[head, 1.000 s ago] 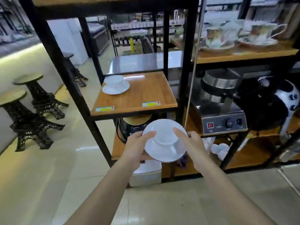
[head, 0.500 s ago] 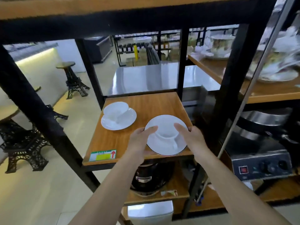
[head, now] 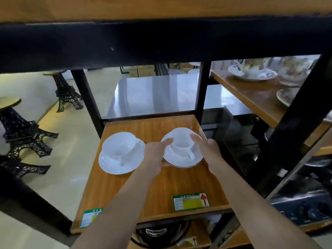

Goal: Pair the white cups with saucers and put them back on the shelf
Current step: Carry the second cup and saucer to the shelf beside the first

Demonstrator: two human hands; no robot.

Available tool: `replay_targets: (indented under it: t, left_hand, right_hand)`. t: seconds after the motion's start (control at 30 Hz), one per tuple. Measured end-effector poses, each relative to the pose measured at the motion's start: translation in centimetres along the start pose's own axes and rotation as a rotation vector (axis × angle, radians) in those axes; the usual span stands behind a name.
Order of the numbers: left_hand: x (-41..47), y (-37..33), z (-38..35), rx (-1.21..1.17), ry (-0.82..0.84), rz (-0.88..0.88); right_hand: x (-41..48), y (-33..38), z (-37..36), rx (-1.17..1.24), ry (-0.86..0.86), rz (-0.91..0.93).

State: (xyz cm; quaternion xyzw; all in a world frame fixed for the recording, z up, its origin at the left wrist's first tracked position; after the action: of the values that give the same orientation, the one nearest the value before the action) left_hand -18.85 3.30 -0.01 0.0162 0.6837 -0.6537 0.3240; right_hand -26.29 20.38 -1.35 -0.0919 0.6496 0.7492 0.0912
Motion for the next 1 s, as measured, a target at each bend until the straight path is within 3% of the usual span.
replay_targets:
  t: [0.17, 0.47, 0.57, 0.63, 0.73, 1.0]
  left_hand:
    - [1.8, -0.1, -0.3, 0.050, -0.065, -0.025]
    - [2.7, -0.1, -0.2, 0.235, -0.125, -0.084]
    - [1.8, -1.9, 0.2, 0.482, -0.242, -0.244]
    - [0.4, -3.3, 0.4, 0.412, -0.334, -0.413]
    - [-0.5, -3.1, -0.3, 0.209, -0.206, -0.410]
    - [0.1, -2.1, -1.9, 0.195, -0.028, -0.308]
  right_hand:
    - [1.7, -0.6, -0.4, 0.026, 0.006, 0.004]
    - [2.1, -0.9, -0.5, -0.204, 0.046, -0.018]
    - [1.3, 0.7, 0.3, -0.314, -0.041, 0.140]
    - [0.1, 2.2, 0.6, -0.236, -0.056, 0.282]
    - [-0.8, 2.3, 0.3, -0.094, -0.002, 0.269]
    - [-1.0, 1.1, 0.5, -0.032, 0.060, 0.236]
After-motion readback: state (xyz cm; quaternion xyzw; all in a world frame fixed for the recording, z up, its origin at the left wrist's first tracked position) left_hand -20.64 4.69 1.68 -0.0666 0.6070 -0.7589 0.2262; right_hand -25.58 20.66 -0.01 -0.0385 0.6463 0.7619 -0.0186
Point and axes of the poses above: each hand's wrist, its own x-axis towards the middle knuckle, its own z-axis out of the back of the hand, y = z × x, the point moved 7 cm from there along x, towards the middle knuckle, and after that the axes turned 8 degrees about x, right-handed, at the moved point
